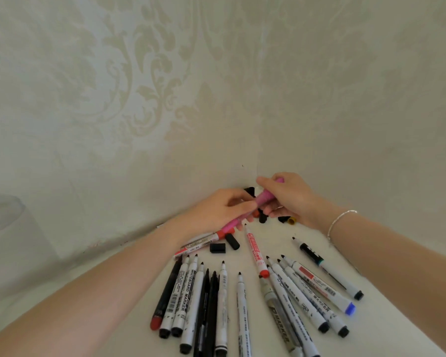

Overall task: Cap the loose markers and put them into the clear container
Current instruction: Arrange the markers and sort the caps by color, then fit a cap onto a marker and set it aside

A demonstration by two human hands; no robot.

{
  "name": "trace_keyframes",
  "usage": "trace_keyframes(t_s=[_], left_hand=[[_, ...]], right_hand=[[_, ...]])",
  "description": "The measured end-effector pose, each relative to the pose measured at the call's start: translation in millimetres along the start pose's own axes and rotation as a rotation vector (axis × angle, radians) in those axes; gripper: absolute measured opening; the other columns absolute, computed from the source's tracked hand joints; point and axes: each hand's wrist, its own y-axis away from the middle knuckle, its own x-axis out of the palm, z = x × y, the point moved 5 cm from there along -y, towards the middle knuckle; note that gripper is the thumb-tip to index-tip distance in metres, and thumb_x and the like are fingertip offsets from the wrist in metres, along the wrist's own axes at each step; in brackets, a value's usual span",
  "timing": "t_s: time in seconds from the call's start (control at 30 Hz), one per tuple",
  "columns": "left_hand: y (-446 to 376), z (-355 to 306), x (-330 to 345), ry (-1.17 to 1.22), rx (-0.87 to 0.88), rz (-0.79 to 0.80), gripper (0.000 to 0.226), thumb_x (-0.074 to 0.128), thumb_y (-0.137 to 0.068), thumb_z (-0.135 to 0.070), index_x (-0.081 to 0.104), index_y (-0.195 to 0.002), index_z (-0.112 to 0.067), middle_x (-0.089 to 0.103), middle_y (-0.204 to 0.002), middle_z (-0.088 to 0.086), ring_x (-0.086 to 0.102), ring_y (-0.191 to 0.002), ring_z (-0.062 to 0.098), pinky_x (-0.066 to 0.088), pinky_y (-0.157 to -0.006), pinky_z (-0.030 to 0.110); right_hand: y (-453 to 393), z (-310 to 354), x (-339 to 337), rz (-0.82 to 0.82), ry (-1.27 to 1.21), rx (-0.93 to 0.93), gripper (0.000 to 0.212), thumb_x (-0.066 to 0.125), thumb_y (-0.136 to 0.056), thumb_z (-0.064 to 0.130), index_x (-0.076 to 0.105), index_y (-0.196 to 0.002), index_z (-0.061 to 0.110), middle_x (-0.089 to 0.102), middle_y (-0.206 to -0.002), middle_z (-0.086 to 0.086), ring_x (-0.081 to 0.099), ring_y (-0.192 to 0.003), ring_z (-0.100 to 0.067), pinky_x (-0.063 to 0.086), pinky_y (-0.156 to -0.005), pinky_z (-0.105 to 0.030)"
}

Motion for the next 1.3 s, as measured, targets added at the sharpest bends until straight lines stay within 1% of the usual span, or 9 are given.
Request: trace_keyframes(t_s=[0.07,0.23,0.37,0.57,0.7,0.83,0.97,1.1,1.3], left_hand=[[-1.1,6.8,-15.2,-0.237,-0.011,-0.030,0.019,0.053,-0.097,-0.033,0.061,-0.107,-0.019,0.069,-0.092,-0.005,0.066,-0.071,0.006,0.056,-0.074,0.027],[0.6,34.6,-53.5,-0.816,-0.198,-0.072,0.027,0.053,-0.094,-0.038,0.063,-0.104,-0.015,0.058,-0.097,0.003,0.058,-0.089,0.020,0.047,-0.077,0.033],[3.7,49.9,-60.4,-1.025,-0.297,-0.100,0.027,0.053,-0.091,-0.039,0.064,-0.106,-0.019,0.064,-0.105,0.003,0.061,-0.096,0.023,0.043,-0.071,0.029],[-0.3,65.0,-51.0,-1.081,-0.286,-0.123,0.025,0.047,-0.094,-0.034,0.062,-0.109,-0.021,0.065,-0.107,0.003,0.061,-0.097,0.023,0.041,-0.070,0.028],[-3.8,71.3,-49.0,-1.062,-0.287,-0.118,0.024,0.046,-0.095,-0.033,0.062,-0.106,-0.020,0.065,-0.102,0.003,0.060,-0.091,0.020,0.042,-0.068,0.029],[-12.8,58.6,-47.4,-0.996,-0.221,-0.175,0.025,0.047,-0.094,-0.029,0.062,-0.111,-0.019,0.061,-0.107,0.003,0.059,-0.094,0.020,0.046,-0.073,0.031],[-35.4,35.4,-28.3,-0.844,-0.057,-0.219,0.031,0.046,-0.097,-0.027,0.059,-0.124,-0.019,0.058,-0.115,0.003,0.057,-0.102,0.022,0.047,-0.082,0.032],[-64.8,37.5,0.5,-0.820,-0.083,-0.079,0.040,0.043,-0.100,-0.026,0.046,-0.140,-0.026,0.054,-0.134,0.005,0.051,-0.121,0.026,0.040,-0.099,0.036],[-85.6,41.5,14.6,-0.933,-0.148,-0.116,0.023,0.045,-0.096,-0.031,0.059,-0.110,-0.019,0.064,-0.106,0.003,0.057,-0.105,0.025,0.033,-0.092,0.038]], right_hand=[[1.6,-2.2,2.9,0.048,0.070,0.040,0.025,0.049,-0.098,0.032,0.050,-0.088,0.009,0.069,-0.082,-0.014,0.059,-0.060,-0.023,0.058,-0.062,-0.033],[11.7,-9.9,-13.2,0.214,0.829,0.144,0.023,0.056,-0.090,0.019,0.052,-0.108,0.004,0.063,-0.082,-0.008,0.053,-0.057,-0.015,0.043,-0.048,-0.022],[36.3,-23.7,-16.5,0.514,1.147,0.350,0.022,0.064,-0.086,0.019,0.053,-0.102,0.009,0.066,-0.089,-0.006,0.058,-0.068,-0.014,0.046,-0.058,-0.020],[37.1,-50.3,-13.7,0.513,1.265,0.336,0.029,0.070,-0.081,0.012,0.055,-0.104,0.005,0.062,-0.083,-0.005,0.058,-0.071,-0.015,0.051,-0.066,-0.022],[34.5,-65.1,-12.0,0.440,1.208,0.328,0.028,0.066,-0.080,0.007,0.044,-0.098,0.011,0.059,-0.084,-0.008,0.056,-0.074,-0.019,0.054,-0.076,-0.028],[22.7,-47.8,-20.2,0.282,1.055,0.203,0.018,0.063,-0.083,0.013,0.045,-0.087,0.012,0.056,-0.074,-0.003,0.054,-0.061,-0.013,0.048,-0.052,-0.019],[4.6,-29.8,-31.5,0.067,0.469,0.114,0.019,0.061,-0.088,0.015,0.043,-0.085,0.012,0.065,-0.088,-0.013,0.069,-0.077,-0.026,0.059,-0.071,-0.035],[-5.1,-34.1,-28.0,-0.037,0.049,0.118,0.017,0.056,-0.091,0.012,0.039,-0.094,0.011,0.065,-0.099,-0.022,0.066,-0.063,-0.027,0.058,-0.070,-0.042],[-11.1,-39.0,-20.2,-0.106,-0.063,0.094,0.016,0.054,-0.093,0.015,0.038,-0.095,0.011,0.055,-0.081,-0.016,0.054,-0.055,-0.021,0.052,-0.049,-0.028]])
